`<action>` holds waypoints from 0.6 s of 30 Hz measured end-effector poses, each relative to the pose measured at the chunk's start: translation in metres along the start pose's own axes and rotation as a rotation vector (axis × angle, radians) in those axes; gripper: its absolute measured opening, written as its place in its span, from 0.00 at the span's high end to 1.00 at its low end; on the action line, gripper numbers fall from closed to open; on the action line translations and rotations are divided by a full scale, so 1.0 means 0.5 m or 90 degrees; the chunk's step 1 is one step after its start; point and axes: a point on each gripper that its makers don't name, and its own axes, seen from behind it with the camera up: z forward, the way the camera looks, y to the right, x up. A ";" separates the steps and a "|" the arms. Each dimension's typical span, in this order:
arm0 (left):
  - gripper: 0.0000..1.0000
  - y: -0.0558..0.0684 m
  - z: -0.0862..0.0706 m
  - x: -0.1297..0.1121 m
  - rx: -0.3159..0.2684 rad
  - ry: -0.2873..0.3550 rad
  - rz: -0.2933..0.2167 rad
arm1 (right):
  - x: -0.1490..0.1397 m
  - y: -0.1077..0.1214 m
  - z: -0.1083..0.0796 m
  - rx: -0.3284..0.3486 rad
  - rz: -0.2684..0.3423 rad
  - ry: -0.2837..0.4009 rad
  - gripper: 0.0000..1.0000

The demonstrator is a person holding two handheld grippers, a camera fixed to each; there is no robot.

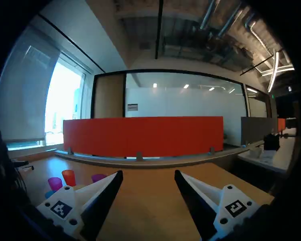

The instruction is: Pour water

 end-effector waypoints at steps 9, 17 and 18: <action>0.00 -0.001 0.000 0.000 0.000 0.000 0.000 | 0.002 -0.007 0.015 0.004 -0.014 0.024 0.00; 0.00 -0.001 -0.001 0.000 0.000 0.000 0.000 | -0.034 -0.014 0.041 -0.001 -0.015 0.028 0.00; 0.00 -0.001 -0.001 0.000 0.000 0.000 0.000 | -0.042 -0.013 0.043 -0.003 -0.015 0.025 0.00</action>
